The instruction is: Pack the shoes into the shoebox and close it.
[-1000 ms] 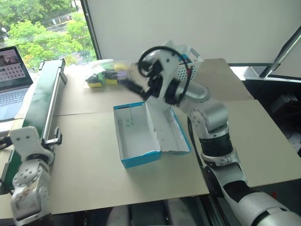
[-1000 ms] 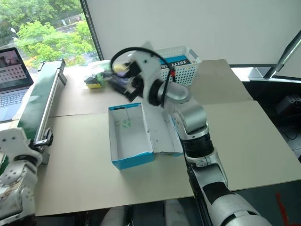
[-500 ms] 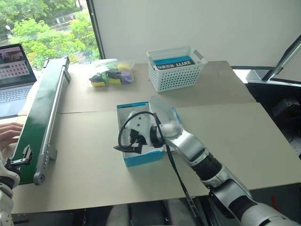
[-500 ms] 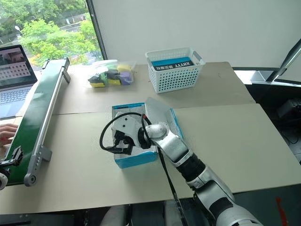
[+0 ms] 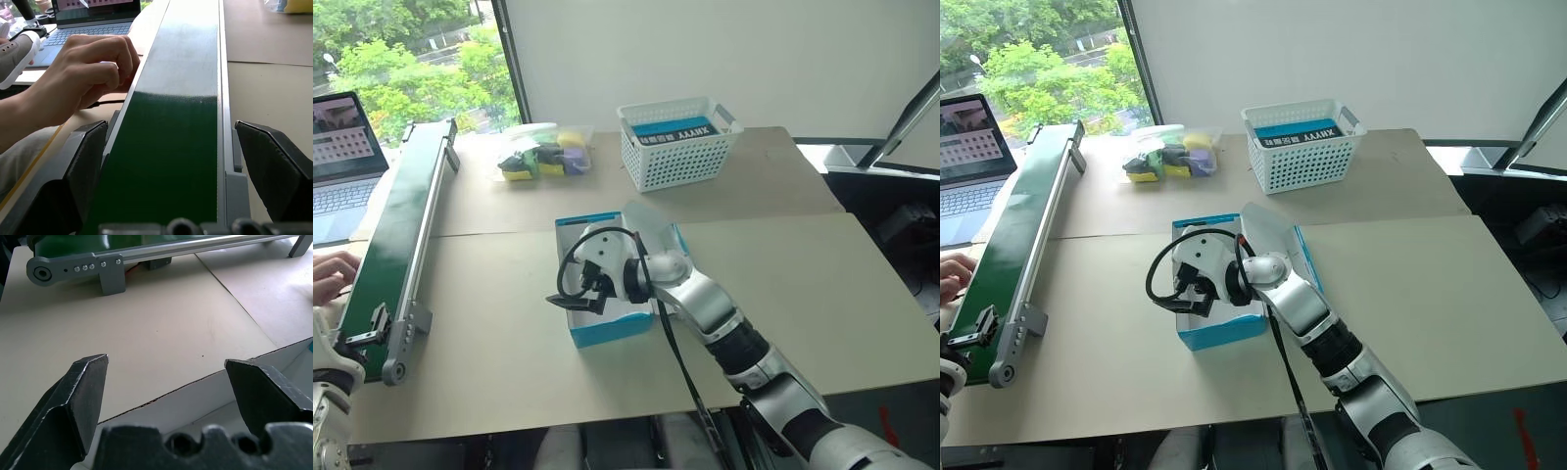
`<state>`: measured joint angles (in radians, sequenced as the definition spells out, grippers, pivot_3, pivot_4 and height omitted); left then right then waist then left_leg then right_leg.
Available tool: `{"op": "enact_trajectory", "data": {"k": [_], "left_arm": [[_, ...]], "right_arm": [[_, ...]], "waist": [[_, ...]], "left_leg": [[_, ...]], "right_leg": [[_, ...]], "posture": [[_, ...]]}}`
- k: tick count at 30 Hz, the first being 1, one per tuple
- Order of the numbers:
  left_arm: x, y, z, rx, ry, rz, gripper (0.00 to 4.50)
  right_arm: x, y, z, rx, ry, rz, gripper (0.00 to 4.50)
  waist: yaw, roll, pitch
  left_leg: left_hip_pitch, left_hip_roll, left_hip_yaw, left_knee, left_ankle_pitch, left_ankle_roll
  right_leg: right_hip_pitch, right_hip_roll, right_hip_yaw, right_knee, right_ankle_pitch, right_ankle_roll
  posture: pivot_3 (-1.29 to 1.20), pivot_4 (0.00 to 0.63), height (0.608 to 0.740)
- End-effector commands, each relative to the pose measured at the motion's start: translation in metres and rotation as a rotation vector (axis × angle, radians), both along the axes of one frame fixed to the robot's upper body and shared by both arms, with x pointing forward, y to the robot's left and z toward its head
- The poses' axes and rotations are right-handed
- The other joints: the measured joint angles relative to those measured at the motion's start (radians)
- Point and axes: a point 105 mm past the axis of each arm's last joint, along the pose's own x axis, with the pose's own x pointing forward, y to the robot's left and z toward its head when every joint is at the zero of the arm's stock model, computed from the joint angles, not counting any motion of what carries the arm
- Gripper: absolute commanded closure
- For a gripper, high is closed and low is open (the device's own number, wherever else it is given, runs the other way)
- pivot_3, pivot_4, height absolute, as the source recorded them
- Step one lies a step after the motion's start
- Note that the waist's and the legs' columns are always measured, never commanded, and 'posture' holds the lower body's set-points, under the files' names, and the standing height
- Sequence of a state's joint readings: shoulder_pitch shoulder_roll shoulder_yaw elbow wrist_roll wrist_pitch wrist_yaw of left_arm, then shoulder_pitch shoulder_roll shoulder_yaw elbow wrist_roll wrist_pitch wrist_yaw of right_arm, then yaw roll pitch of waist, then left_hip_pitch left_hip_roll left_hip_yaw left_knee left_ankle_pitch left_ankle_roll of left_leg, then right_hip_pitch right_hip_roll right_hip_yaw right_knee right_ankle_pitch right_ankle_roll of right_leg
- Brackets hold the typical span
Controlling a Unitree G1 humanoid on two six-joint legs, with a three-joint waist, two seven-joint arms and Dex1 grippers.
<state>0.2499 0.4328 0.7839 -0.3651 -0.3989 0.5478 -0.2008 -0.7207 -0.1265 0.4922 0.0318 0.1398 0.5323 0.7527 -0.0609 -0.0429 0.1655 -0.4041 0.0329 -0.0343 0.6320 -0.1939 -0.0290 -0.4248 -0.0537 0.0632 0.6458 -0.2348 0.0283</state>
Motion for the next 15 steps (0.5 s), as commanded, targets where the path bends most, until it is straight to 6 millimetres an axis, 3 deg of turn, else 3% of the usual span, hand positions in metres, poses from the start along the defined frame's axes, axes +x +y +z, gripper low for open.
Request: {"op": "enact_trajectory", "data": {"k": [1,15], "left_arm": [[0.0023,-0.0029,0.0133,0.035,-0.033,-0.009,0.03],[0.0016,-0.0008,0.0153,0.042,-0.039,0.002,0.03]], "right_arm": [[0.0005,0.0006,0.0116,0.041,-0.022,-0.005,0.00],[0.0029,-0.0018,0.0080,0.027,-0.031,-0.025,0.00]], "waist": [[0.000,0.000,0.000],[0.000,0.000,0.000]], "left_leg": [[0.000,0.000,0.000,0.000,0.000,0.000],[0.000,0.000,0.000,0.000,0.000,0.000]], "right_leg": [[0.000,0.000,0.000,0.000,0.000,0.000],[0.000,0.000,0.000,0.000,0.000,0.000]], "posture": [[0.00,0.150,0.730],[0.00,0.150,0.730]]}}
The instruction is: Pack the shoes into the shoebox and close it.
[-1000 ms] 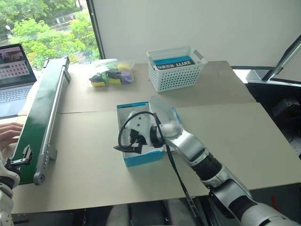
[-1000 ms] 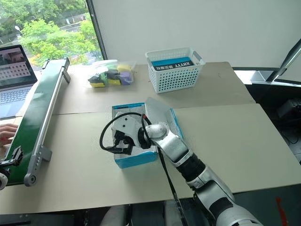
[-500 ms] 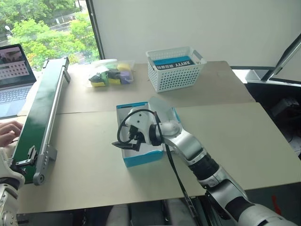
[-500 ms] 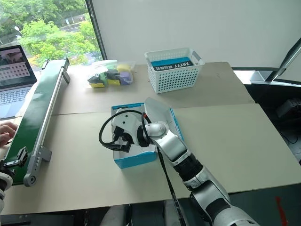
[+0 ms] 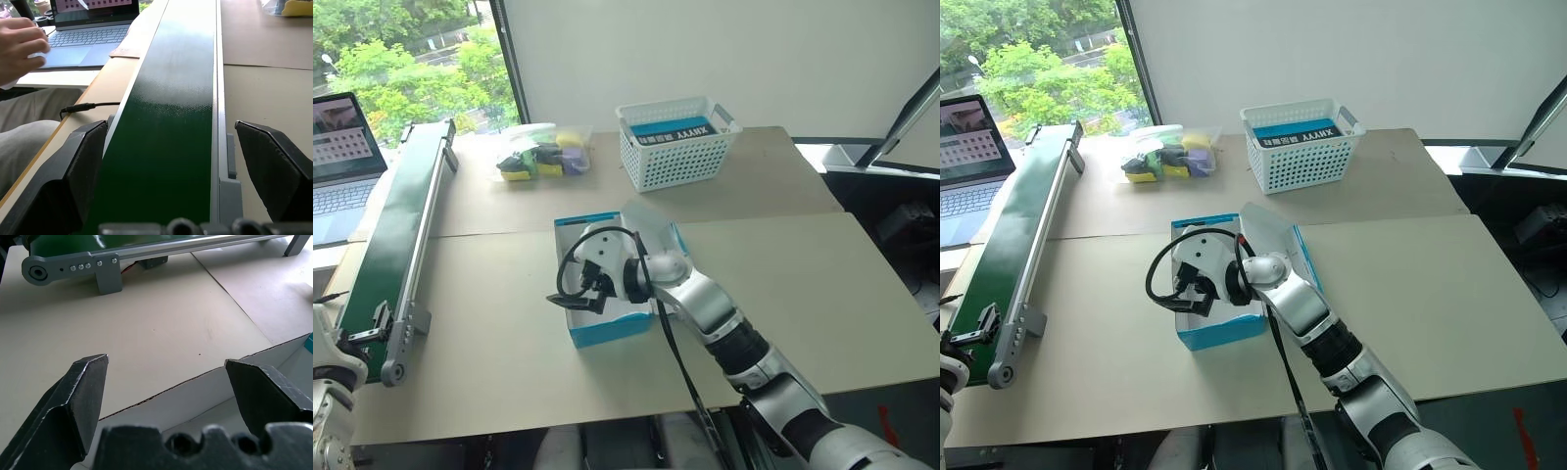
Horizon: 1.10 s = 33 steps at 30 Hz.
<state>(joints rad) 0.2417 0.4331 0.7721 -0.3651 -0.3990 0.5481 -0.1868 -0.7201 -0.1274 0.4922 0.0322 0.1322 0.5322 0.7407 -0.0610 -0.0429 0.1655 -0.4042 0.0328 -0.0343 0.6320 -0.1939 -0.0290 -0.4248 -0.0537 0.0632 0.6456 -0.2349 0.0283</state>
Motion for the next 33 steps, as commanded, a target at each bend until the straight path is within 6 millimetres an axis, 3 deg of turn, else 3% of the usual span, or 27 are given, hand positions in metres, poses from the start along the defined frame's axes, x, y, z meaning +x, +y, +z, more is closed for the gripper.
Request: {"op": "enact_trajectory", "data": {"k": [1,33], "left_arm": [[-0.0013,0.0007,0.0153,0.043,-0.034,0.001,0.03],[0.0035,0.0007,0.0106,0.061,-0.014,0.008,0.03]], "right_arm": [[0.0013,-0.0009,0.0078,0.029,-0.024,-0.011,0.00],[0.0055,-0.0037,0.0012,0.001,-0.035,-0.046,0.00]], "waist": [[0.000,0.000,0.000],[0.000,0.000,0.000]], "left_leg": [[0.000,0.000,0.000,0.000,0.000,0.000],[0.000,0.000,0.000,0.000,0.000,0.000]], "right_leg": [[0.000,0.000,0.000,0.000,0.000,0.000],[0.000,0.000,0.000,0.000,0.000,0.000]], "posture": [[0.00,0.150,0.730],[0.00,0.150,0.730]]}}
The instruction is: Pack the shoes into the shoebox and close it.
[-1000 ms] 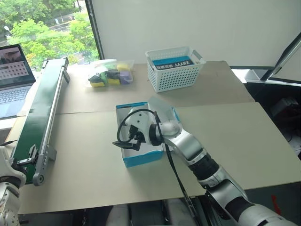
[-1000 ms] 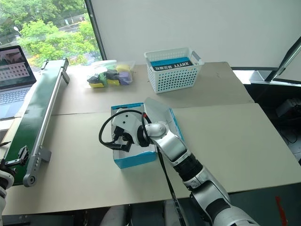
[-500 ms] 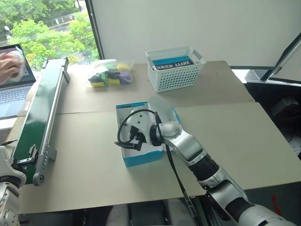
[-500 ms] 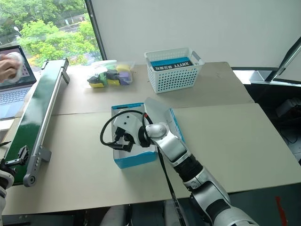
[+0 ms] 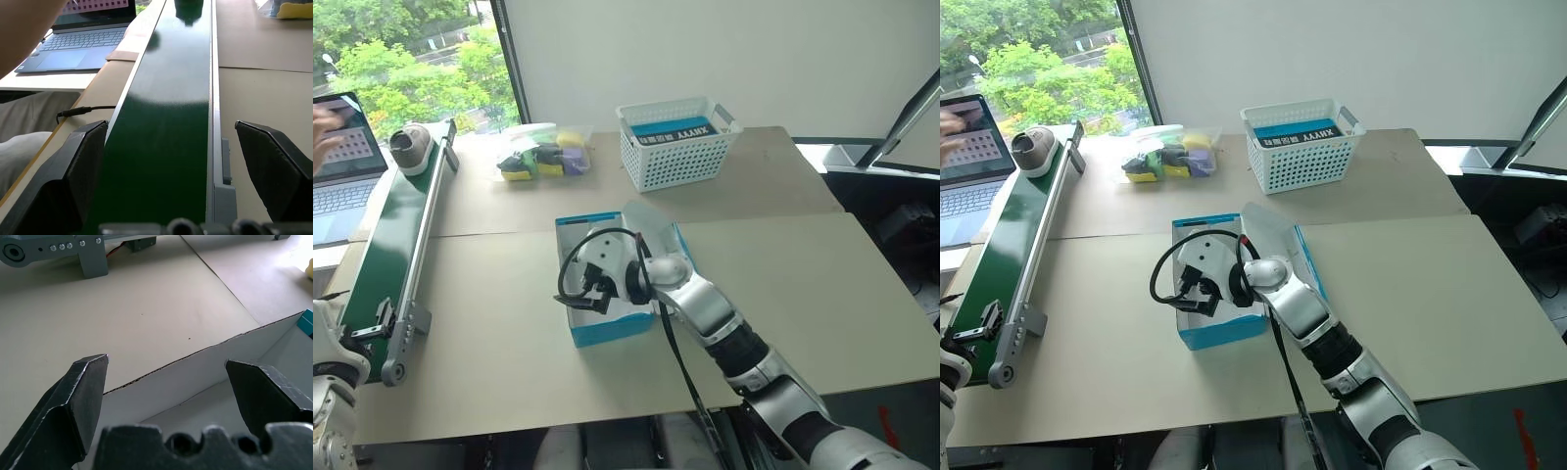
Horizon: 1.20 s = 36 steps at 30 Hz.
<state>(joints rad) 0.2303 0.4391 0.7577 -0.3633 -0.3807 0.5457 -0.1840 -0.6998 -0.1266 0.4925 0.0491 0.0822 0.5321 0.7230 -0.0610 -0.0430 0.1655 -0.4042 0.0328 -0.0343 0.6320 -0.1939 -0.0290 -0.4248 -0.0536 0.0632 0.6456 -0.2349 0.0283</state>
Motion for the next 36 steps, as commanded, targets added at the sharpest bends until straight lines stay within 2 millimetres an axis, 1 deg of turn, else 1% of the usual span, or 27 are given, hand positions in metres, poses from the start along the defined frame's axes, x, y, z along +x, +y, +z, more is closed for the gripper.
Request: {"op": "enact_trajectory", "data": {"k": [1,7,15,20,24,36], "left_arm": [[0.000,0.002,0.009,0.044,-0.018,0.016,0.03],[0.001,0.000,0.001,-0.011,-0.042,0.032,0.03],[-0.001,0.005,-0.008,-0.051,-0.049,0.056,0.03],[0.000,0.007,-0.008,-0.050,-0.044,0.043,0.03],[-0.001,0.012,-0.007,-0.044,-0.040,0.050,0.03],[0.000,0.014,-0.006,-0.041,-0.040,0.051,0.03]], "right_arm": [[0.000,0.002,0.012,0.037,-0.032,0.006,0.00],[0.000,0.002,0.012,0.035,-0.032,0.006,0.00],[0.000,0.001,0.009,0.031,-0.037,-0.003,0.00],[-0.004,-0.003,0.007,0.042,-0.043,0.026,0.00],[-0.007,-0.006,0.007,0.039,-0.057,0.053,0.00],[-0.008,-0.005,0.012,0.055,-0.060,0.053,0.00]], "waist": [[0.000,0.000,0.000],[0.000,0.000,0.000],[0.000,0.000,0.000],[0.000,0.000,0.000],[0.000,0.000,0.000],[0.000,0.000,0.000]], "left_leg": [[0.000,0.000,0.000,0.000,0.000,0.000],[0.000,0.000,0.000,0.000,0.000,0.000],[0.000,0.000,0.000,0.000,0.000,0.000],[0.000,0.000,0.000,0.000,0.000,0.000],[0.000,0.000,0.000,0.000,0.000,0.000],[0.000,0.000,0.000,0.000,0.000,0.000]], "right_leg": [[0.000,0.000,0.000,0.000,0.000,0.000],[0.000,0.000,0.000,0.000,0.000,0.000],[0.000,0.000,0.000,0.000,0.000,0.000],[0.000,0.000,0.000,0.000,0.000,0.000],[0.000,0.000,0.000,0.000,0.000,0.000],[0.000,0.000,0.000,0.000,0.000,0.000]], "posture": [[0.00,0.150,0.730],[0.00,0.150,0.730],[0.00,0.150,0.730],[0.00,0.150,0.730],[0.00,0.150,0.730],[0.00,0.150,0.730]]}}
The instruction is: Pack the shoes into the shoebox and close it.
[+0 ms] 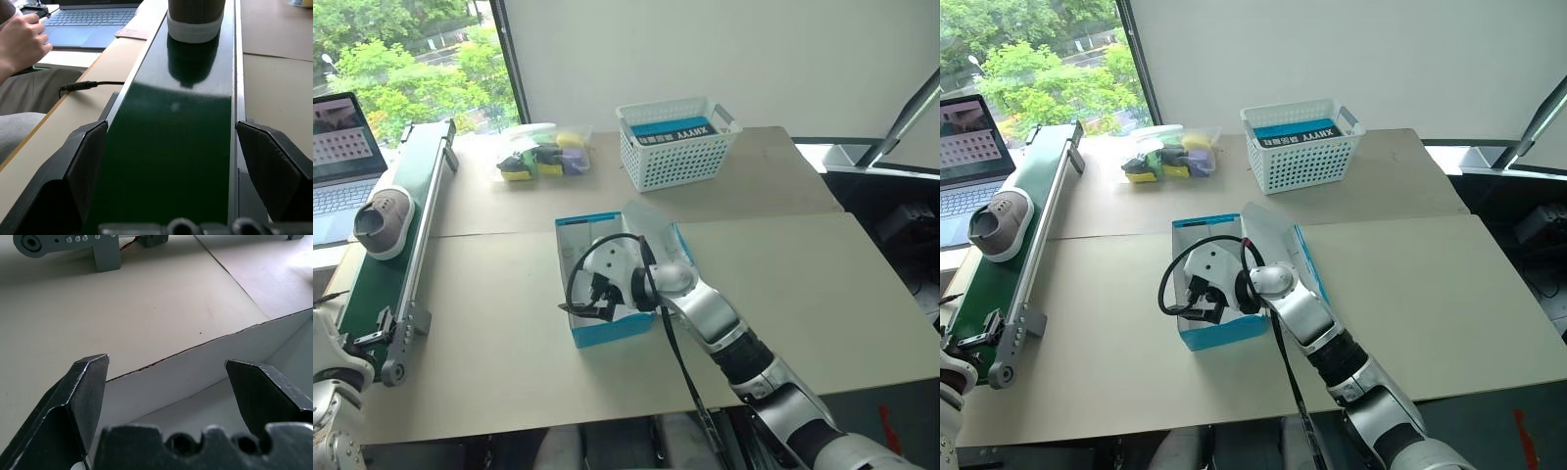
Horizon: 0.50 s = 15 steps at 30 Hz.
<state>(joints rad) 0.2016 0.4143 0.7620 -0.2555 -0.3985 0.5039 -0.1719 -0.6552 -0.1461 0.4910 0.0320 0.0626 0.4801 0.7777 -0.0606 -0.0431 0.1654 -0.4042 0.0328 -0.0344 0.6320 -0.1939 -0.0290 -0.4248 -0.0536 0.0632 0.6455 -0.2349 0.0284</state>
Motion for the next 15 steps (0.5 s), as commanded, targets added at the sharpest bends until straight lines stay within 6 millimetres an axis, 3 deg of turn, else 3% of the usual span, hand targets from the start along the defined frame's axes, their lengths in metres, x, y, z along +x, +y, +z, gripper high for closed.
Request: {"op": "enact_trajectory", "data": {"k": [1,15], "left_arm": [[0.000,0.004,0.013,0.040,-0.032,0.003,0.03],[0.005,0.006,0.000,-0.036,-0.033,0.023,0.03]], "right_arm": [[-0.001,0.001,0.019,0.061,-0.049,0.009,0.00],[-0.002,0.002,0.021,0.080,-0.041,-0.005,0.00]], "waist": [[0.000,0.000,0.000],[0.000,0.000,0.000]], "left_leg": [[0.000,0.000,0.000,0.000,0.000,0.000],[0.000,0.000,0.000,0.000,0.000,0.000]], "right_leg": [[0.000,0.000,0.000,0.000,0.000,0.000],[0.000,0.000,0.000,0.000,0.000,0.000]], "posture": [[0.00,0.150,0.730],[0.00,0.150,0.730]]}}
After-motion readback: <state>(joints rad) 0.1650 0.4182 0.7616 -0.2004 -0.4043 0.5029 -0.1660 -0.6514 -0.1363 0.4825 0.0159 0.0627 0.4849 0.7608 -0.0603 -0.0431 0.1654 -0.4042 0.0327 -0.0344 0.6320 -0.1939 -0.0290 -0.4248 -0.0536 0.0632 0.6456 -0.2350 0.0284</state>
